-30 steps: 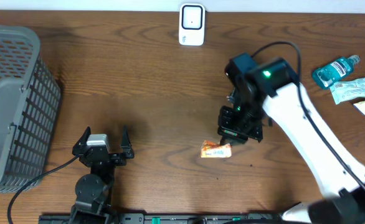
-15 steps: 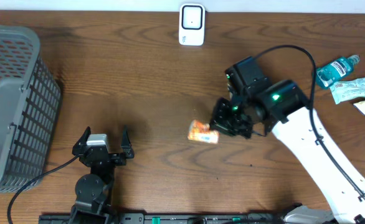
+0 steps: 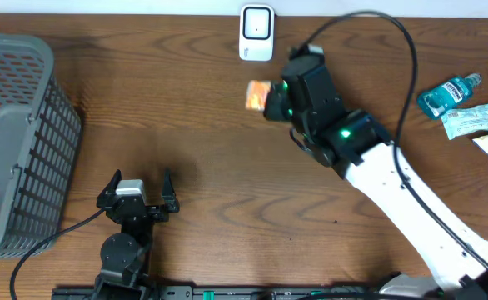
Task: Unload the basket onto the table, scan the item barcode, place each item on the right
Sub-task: 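Lift the Kleenex pack and hold it in front of the scanner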
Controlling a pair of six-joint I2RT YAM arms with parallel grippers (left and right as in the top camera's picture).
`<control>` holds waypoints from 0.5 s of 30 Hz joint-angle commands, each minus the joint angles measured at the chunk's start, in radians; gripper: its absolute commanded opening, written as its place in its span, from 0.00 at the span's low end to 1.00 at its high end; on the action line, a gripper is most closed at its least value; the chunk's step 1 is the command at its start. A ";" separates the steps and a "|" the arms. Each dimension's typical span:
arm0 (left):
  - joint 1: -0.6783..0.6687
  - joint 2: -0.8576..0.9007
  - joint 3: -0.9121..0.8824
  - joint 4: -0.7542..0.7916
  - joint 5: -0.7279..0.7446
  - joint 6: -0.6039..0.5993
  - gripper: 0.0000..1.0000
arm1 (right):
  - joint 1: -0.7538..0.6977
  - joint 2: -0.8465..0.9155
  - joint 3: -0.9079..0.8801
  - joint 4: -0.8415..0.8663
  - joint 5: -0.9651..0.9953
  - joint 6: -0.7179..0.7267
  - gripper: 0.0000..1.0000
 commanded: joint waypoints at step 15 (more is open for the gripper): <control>-0.001 -0.003 -0.023 -0.029 -0.006 0.002 0.98 | -0.179 0.718 0.011 1.374 -0.063 -0.530 0.01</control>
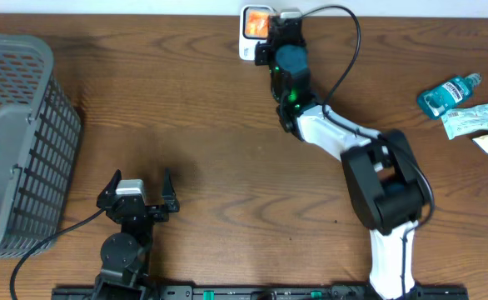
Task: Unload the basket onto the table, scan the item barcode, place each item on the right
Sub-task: 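Lift the Kleenex pack and hold it in front of the scanner, then carry the Kleenex pack to the right edge and release it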
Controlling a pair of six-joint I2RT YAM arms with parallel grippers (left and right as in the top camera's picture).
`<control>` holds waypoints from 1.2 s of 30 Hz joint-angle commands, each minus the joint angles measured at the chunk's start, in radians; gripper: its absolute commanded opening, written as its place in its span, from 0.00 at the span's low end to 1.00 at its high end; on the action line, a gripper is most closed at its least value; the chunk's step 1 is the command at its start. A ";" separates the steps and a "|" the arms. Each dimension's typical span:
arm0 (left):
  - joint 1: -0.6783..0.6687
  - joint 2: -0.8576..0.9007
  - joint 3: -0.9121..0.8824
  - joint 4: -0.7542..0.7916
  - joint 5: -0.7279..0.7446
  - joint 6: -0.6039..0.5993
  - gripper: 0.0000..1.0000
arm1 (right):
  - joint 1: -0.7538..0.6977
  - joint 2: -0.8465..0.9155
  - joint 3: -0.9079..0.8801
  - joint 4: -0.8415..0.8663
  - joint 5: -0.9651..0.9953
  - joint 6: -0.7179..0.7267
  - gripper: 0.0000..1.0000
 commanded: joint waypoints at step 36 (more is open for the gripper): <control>-0.001 -0.005 -0.024 -0.029 -0.005 0.002 0.98 | -0.134 0.076 0.385 -0.418 0.124 -0.115 0.01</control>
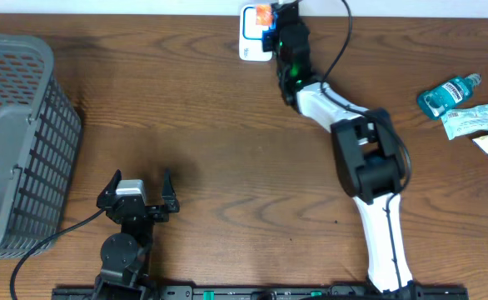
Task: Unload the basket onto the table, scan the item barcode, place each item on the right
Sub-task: 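Carry the Kleenex pack to the right edge and release it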
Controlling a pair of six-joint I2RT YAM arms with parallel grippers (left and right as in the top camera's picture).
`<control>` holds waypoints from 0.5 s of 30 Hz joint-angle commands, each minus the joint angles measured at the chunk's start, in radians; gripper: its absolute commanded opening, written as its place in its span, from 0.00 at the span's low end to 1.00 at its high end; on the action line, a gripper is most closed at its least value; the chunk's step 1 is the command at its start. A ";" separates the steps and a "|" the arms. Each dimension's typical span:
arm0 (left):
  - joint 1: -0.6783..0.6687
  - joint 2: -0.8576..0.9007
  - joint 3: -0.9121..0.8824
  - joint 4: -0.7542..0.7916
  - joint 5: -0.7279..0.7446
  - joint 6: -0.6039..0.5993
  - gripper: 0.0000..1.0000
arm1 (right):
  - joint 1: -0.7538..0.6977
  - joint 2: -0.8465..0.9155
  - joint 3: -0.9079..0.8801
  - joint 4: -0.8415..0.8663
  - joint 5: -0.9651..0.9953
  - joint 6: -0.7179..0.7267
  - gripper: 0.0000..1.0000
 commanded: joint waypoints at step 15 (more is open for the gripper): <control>-0.001 -0.005 -0.024 -0.029 -0.005 0.002 0.98 | -0.463 -0.463 -0.002 -1.390 0.305 0.307 0.02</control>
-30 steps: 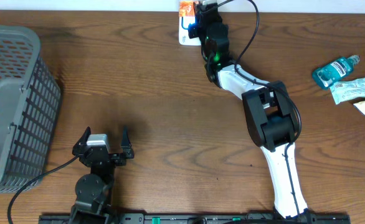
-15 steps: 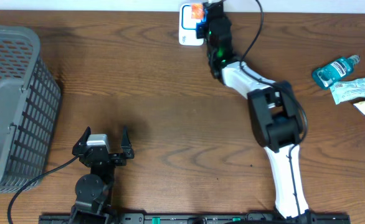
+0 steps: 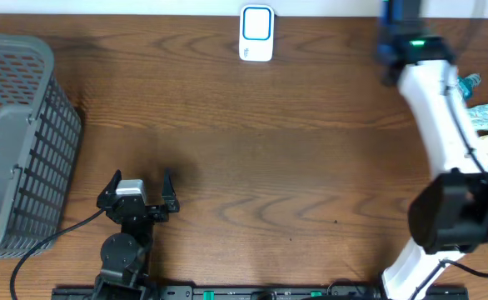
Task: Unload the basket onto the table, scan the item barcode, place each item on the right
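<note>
The white barcode scanner [image 3: 256, 33] with its blue-edged window lies at the table's far edge, nothing over it. My right arm [image 3: 431, 108] reaches up the right side, motion-blurred. Its gripper end [image 3: 391, 17] is a dark blue smear at the top edge, well right of the scanner, and the fingers cannot be made out. The orange item is not visible anywhere. My left gripper [image 3: 141, 177] rests open and empty near the front left.
A grey mesh basket [image 3: 19, 142] stands at the left edge. A teal bottle [image 3: 470, 82], pale packets [image 3: 487, 115] and a yellow pack lie at the right edge, partly behind the right arm.
My right arm has left the scanner and now stretches toward the far right, blurred. The orange item that was held over the scanner no longer shows. The left arm is unchanged.
My right gripper first held the orange item just below and right of the scanner. Then it held the item over the scanner window and stayed there. Now the arm is at the far right and the scanner is uncovered. The left gripper stayed open throughout.
</note>
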Controlling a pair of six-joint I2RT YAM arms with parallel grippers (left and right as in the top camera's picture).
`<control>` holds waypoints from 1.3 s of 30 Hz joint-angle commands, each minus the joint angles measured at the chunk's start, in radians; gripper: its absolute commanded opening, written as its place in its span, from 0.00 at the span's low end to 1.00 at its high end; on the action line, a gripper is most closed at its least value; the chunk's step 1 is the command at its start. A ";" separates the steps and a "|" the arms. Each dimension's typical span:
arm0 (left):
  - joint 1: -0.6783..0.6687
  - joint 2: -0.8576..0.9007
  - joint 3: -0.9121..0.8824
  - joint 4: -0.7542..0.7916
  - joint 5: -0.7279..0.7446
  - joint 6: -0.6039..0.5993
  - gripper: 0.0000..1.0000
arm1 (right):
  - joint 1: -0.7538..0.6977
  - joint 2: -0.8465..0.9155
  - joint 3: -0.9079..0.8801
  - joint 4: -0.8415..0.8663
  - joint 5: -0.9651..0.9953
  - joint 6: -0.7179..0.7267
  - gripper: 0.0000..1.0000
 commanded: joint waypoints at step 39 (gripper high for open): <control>-0.001 -0.005 -0.024 -0.029 -0.005 0.002 0.98 | -0.115 -0.756 -0.272 -0.114 -0.748 0.147 0.99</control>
